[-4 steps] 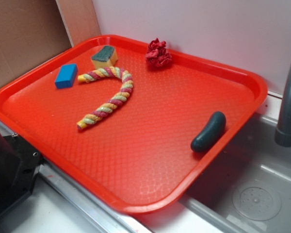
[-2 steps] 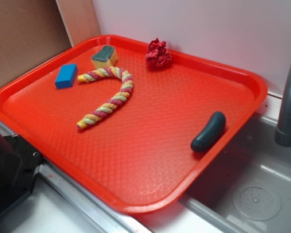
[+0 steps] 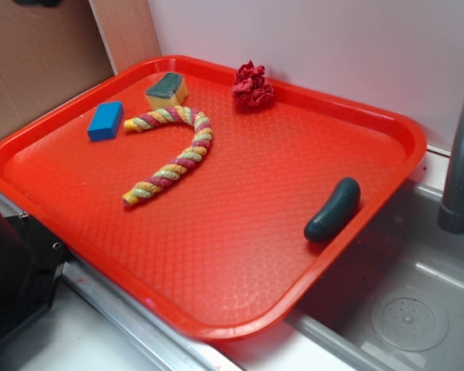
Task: Grab the green sponge.
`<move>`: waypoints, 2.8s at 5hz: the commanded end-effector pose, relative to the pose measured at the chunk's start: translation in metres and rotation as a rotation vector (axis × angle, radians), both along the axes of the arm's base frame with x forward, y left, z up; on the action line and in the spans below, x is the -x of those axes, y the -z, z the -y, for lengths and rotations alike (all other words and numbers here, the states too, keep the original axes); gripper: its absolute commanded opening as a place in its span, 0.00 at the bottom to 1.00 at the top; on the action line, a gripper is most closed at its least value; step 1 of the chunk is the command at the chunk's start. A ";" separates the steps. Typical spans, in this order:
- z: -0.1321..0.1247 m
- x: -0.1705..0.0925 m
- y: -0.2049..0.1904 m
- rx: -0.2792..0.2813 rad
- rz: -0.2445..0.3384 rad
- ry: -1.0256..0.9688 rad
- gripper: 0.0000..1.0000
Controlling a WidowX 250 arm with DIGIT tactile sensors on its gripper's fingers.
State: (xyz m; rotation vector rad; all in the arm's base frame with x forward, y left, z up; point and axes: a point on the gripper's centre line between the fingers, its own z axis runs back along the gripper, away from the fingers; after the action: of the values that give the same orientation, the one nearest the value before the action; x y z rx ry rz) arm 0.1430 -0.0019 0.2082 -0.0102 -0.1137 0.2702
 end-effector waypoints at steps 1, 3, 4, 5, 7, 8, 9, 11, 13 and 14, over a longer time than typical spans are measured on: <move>-0.024 -0.040 0.026 -0.073 0.134 -0.212 1.00; -0.060 -0.089 0.071 -0.113 0.162 -0.225 1.00; -0.082 -0.110 0.093 -0.125 0.163 -0.255 1.00; -0.098 -0.130 0.115 -0.147 0.155 -0.286 1.00; -0.104 -0.159 0.150 -0.156 0.145 -0.228 1.00; -0.105 -0.165 0.169 -0.157 0.119 -0.208 0.80; -0.110 -0.168 0.178 -0.157 0.094 -0.221 0.00; -0.106 -0.169 0.170 -0.170 0.064 -0.198 0.00; -0.074 -0.143 0.094 -0.153 0.033 -0.129 0.00; -0.051 -0.125 0.068 -0.108 0.024 -0.096 0.00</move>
State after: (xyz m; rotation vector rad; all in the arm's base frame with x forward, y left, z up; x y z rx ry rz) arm 0.2615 0.0459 0.1217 0.1007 -0.0856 0.3694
